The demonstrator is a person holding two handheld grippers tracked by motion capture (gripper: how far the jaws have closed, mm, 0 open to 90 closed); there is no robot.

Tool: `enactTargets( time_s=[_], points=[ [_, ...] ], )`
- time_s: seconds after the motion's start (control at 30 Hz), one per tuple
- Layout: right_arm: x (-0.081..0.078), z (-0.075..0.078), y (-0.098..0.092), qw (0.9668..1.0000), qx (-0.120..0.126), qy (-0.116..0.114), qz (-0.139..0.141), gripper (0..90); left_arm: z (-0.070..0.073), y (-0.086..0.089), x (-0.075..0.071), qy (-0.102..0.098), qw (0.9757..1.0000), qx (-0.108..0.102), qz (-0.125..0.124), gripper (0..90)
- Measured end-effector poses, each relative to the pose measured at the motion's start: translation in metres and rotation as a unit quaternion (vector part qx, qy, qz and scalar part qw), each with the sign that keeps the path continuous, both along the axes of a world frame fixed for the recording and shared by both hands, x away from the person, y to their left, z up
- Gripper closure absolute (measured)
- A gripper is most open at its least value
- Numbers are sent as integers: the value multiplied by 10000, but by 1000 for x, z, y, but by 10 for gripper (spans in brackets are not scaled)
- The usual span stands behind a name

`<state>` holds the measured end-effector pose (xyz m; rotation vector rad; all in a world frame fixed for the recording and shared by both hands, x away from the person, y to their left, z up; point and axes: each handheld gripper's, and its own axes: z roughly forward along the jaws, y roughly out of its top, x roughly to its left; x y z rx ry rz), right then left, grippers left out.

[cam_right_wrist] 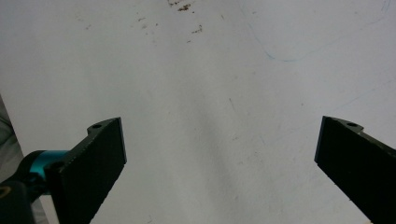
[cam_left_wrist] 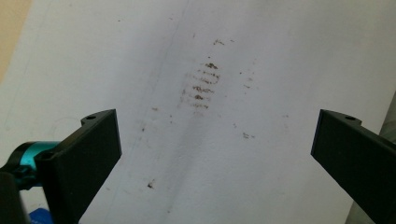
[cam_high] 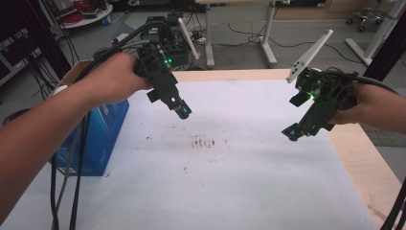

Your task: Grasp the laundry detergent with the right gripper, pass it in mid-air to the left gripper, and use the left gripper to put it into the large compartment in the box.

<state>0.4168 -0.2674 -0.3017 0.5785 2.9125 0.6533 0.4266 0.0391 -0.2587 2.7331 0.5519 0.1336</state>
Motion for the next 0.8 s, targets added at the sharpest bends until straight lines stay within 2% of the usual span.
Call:
enactTargets(
  time_s=[0.33, 0.47, 0.8],
  points=[
    [-2, 1, -2, 10000, -15, -30, -29, 13, -18, -14, -3, 12, 9998, 15, -175, 16],
    [-2, 1, 0, 10000, -13, -36, 16, 13, -23, -19, -4, -5, 9997, 112, -216, 16],
    [-2, -5, 2, 10000, -13, -9, 50, 13, -33, -24, -5, 69, 9996, 110, -263, 16]
  ],
)
